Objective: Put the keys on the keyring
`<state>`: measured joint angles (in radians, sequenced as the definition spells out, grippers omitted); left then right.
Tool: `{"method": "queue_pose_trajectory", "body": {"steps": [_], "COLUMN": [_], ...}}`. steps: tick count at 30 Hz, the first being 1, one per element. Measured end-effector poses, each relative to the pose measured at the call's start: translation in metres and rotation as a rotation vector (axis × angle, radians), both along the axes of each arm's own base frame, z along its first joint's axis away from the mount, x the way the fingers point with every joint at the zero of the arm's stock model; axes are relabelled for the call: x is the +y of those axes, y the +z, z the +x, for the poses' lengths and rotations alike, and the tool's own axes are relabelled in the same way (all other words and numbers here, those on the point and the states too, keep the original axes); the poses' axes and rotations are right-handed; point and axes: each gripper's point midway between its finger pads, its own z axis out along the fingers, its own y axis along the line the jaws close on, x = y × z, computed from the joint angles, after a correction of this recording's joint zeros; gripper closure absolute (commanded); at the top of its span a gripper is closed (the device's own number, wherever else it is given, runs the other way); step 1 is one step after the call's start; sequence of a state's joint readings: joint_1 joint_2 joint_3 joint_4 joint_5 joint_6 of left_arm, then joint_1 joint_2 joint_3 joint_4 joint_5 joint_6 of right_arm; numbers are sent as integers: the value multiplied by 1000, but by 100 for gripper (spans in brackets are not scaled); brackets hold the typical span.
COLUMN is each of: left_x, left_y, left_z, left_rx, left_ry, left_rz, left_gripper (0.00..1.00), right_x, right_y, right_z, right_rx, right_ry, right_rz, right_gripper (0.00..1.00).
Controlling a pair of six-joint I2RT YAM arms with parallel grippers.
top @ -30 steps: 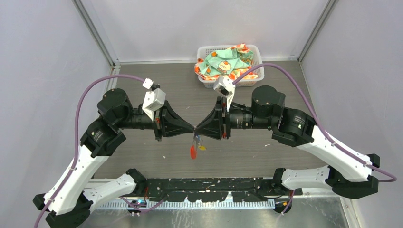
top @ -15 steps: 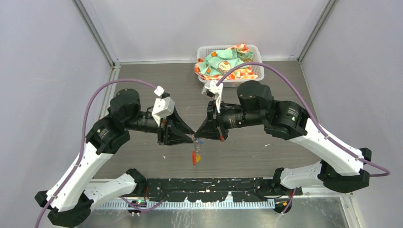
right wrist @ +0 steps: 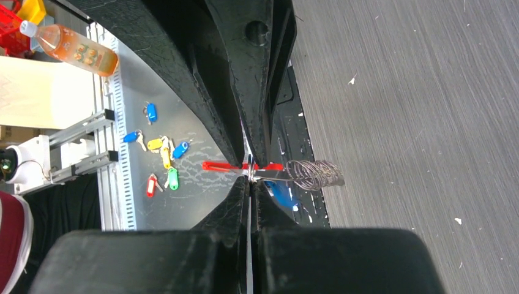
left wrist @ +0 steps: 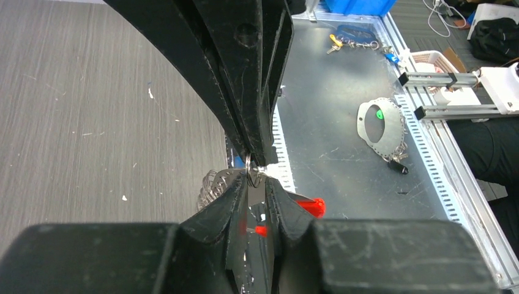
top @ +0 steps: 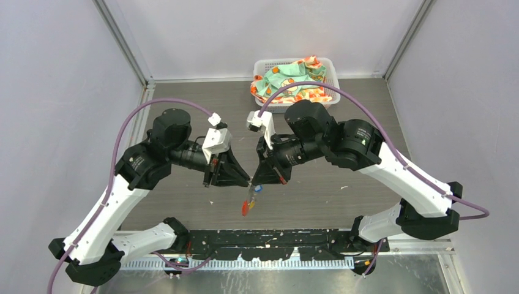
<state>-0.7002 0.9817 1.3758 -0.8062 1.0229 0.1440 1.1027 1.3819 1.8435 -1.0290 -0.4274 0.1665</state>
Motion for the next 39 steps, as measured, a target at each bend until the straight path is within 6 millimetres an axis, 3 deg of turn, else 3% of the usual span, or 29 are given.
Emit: {"method": "queue_pose_trajectory", "body": {"steps": [7, 16, 18, 21, 24, 29, 33, 39], "left_x": [3, 2, 2, 2, 2, 4, 3, 0], "left_y": [-2, -3, -3, -2, 2, 15, 27, 30], "left_z": [-3, -1, -1, -2, -1, -6, -5, -3], "left_rx": [-13, -8, -3, 4, -7, -17, -12, 7], "left_ry": [-16, -6, -5, -1, 10, 22, 34, 46], "left_rz": [9, 16, 17, 15, -2, -48, -86, -103], "left_gripper": [96, 99, 100, 100, 100, 100, 100, 100], "right_x": [1, 2, 2, 3, 6, -12, -26, -22], "right_y": [-1, -1, -1, -1, 0, -4, 10, 15], "right_z": [-4, -9, -9, -9, -4, -5, -13, -15], "right_rx": [18, 25, 26, 30, 18, 1, 1, 30], "right_ry": [27, 55, 58, 55, 22, -57, -91, -115], "right_rz": [-26, -32, -33, -33, -5, 75, 204, 335], "right_gripper": [99, 99, 88, 58, 46, 50, 52, 55]}}
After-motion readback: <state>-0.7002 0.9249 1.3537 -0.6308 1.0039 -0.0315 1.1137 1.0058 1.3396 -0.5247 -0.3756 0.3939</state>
